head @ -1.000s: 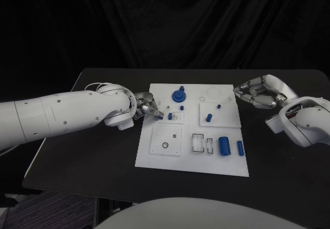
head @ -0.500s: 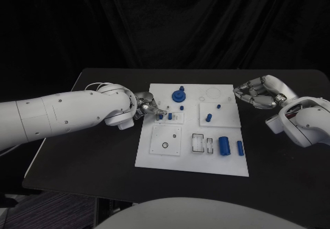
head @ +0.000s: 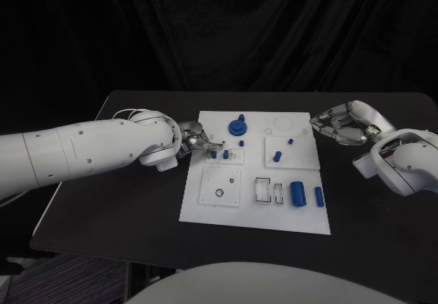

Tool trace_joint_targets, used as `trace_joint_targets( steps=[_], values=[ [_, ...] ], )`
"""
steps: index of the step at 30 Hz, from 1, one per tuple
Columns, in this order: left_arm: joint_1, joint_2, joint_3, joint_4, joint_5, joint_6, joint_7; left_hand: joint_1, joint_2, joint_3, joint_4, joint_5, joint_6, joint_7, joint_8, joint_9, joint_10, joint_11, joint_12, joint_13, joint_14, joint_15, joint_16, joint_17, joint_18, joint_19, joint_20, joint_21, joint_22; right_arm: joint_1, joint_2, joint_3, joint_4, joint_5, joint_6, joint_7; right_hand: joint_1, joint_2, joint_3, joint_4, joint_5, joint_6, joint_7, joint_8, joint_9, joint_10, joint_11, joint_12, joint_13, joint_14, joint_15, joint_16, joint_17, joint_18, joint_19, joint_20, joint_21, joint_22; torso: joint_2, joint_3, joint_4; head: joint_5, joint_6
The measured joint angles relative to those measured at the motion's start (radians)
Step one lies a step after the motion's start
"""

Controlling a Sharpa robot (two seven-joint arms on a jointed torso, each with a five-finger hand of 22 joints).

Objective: Assemble the parts on the task board

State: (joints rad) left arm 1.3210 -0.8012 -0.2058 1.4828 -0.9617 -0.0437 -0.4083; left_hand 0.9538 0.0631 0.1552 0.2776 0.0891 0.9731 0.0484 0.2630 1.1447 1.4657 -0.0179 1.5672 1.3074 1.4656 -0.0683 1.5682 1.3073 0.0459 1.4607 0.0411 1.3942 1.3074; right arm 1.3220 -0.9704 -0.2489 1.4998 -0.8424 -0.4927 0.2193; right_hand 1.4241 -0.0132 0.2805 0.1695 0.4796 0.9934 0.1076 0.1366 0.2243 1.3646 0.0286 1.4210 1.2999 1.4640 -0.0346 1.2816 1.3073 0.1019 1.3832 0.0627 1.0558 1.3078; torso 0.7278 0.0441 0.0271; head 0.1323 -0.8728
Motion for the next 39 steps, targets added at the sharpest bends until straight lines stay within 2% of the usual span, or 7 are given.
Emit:
trace_joint_targets(
  steps=[3, 5, 9, 18, 30, 34, 39],
  values=[
    [-0.002, -0.002, -0.002, -0.005, -0.001, -0.005, -0.002, 0.019, 0.019, -0.039, 0.007, 0.001, -0.026, -0.014, 0.127, 0.135, 0.0, -0.016, 0.0, 0.0, 0.0, -0.014, 0.0, 0.0, 0.0, 0.008, -0.008, 0.007, 0.0, 0.0, 0.0, 0.0, 0.0, 0.0, 0.001, 0.0, 0.0, 0.0, 0.0, 0.0, 0.0, 0.0, 0.0, 0.0, 0.0, 0.0, 0.0, 0.0, 0.0, 0.0, 0.0, -0.001, 0.0, 0.0, 0.0, 0.0, 0.0, 0.0, 0.0, -0.0001, 0.0, 0.0, 0.0],
    [-0.004, -0.003, -0.003, -0.006, -0.001, -0.013, -0.002, 0.021, 0.021, -0.052, 0.007, 0.001, -0.032, -0.018, 0.171, 0.159, 0.001, -0.019, 0.0, 0.0, 0.0, -0.014, 0.0, 0.0, 0.0, 0.008, -0.01, 0.008, 0.0, 0.0, 0.0, 0.0, 0.0, 0.0, 0.001, 0.0, 0.0, 0.0, 0.0, 0.0, 0.0, 0.0, 0.0, 0.0, 0.0, 0.0, 0.0, 0.0, 0.0, 0.0, 0.0, -0.001, 0.0, 0.0, 0.0, 0.0, 0.0, 0.0, 0.0, -0.0001, 0.0, 0.0, 0.0],
    [-0.007, -0.013, -0.006, -0.005, -0.007, -0.041, 0.012, 0.022, 0.02, -0.064, 0.008, 0.004, -0.035, -0.022, 0.209, 0.163, 0.001, -0.019, 0.0, 0.0, 0.003, -0.018, 0.0, 0.0, 0.0, 0.005, -0.013, 0.025, 0.0, 0.0, 0.0, 0.0, 0.0, 0.0, 0.002, 0.0, 0.0, 0.0, 0.003, 0.003, 0.0, 0.0, 0.0, 0.0, 0.0, 0.0, 0.0, 0.0, 0.0, 0.0, 0.0, -0.001, 0.0, 0.0, 0.0, 0.0, 0.0, 0.0, 0.0, -0.0001, 0.0, -0.003, 0.0],
    [-0.007, -0.045, -0.006, 0.014, -0.05, -0.183, 0.131, 0.069, 0.02, -0.096, 0.004, 0.069, -0.053, -0.032, 0.273, 0.163, 0.002, -0.026, 0.0, 0.0, 0.0, -0.021, 0.0, 0.0, 0.0, 0.005, -0.02, 0.042, 0.0, -0.001, -0.005, 0.0, 0.001, 0.0, 0.002, 0.0, 0.0, 0.0, 0.003, 0.003, 0.0, 0.0, 0.0, 0.0, 0.001, 0.0, 0.0, 0.0, 0.0, 0.0, 0.0, -0.001, 0.0, 0.0, 0.0, 0.0, 0.0, 0.0, 0.0, -0.0002, 0.0001, -0.004, 0.0],
    [-0.007, -0.061, -0.005, 0.033, -0.078, -0.231, 0.217, 0.148, 0.022, -0.106, -0.013, 0.14, -0.058, -0.035, 0.246, 0.163, 0.002, -0.026, 0.0, 0.0, 0.0, -0.021, 0.0, 0.0, 0.0, 0.005, -0.02, 0.042, 0.0, -0.001, -0.005, 0.0, 0.001, 0.0, 0.002, -0.001, 0.0, 0.0, 0.003, 0.003, 0.0, 0.0, 0.0, 0.0, 0.001, 0.0, 0.0, 0.0, 0.0, 0.0, 0.0, -0.001, 0.0, 0.0, 0.0, 0.0, 0.0, 0.0, 0.0, -0.0004, 0.0001, -0.007, 0.0],
    [-0.007, -0.06, -0.006, 0.034, -0.085, -0.231, 0.241, 0.247, 0.014, -0.071, -0.06, 0.181, -0.103, -0.022, 0.186, 0.134, 0.002, -0.026, 0.0, 0.0, 0.0, -0.021, 0.0, 0.0, 0.0, 0.005, -0.02, 0.032, 0.0, -0.001, -0.007, 0.0, 0.002, 0.0, 0.002, -0.001, 0.0, 0.0, 0.003, 0.003, 0.0, 0.0, 0.0, 0.0, 0.001, 0.0, 0.0, 0.0, 0.0, 0.0, 0.0, -0.001, 0.0, 0.0, 0.0, 0.0, -0.004, 0.0, 0.0, -0.0003, 0.0002, -0.008, 0.0],
    [-0.007, -0.058, -0.006, 0.041, -0.116, -0.244, 0.297, 0.314, -0.001, -0.047, -0.092, 0.181, -0.132, 0.0, 0.11, 0.066, -0.001, -0.006, 0.0, 0.0, 0.0, -0.006, 0.0, 0.0, 0.0, 0.006, -0.006, 0.032, 0.0, -0.001, -0.009, 0.0, 0.003, 0.0, 0.002, 0.0, 0.0, 0.0, 0.003, 0.003, 0.0, 0.0, 0.0, 0.0, 0.001, 0.0, 0.0, 0.0, 0.0, 0.0, 0.0, -0.001, 0.0, 0.0, 0.0, 0.0, -0.004, 0.0, 0.001, -0.0004, 0.0012, -0.013, 0.0]
  ],
)
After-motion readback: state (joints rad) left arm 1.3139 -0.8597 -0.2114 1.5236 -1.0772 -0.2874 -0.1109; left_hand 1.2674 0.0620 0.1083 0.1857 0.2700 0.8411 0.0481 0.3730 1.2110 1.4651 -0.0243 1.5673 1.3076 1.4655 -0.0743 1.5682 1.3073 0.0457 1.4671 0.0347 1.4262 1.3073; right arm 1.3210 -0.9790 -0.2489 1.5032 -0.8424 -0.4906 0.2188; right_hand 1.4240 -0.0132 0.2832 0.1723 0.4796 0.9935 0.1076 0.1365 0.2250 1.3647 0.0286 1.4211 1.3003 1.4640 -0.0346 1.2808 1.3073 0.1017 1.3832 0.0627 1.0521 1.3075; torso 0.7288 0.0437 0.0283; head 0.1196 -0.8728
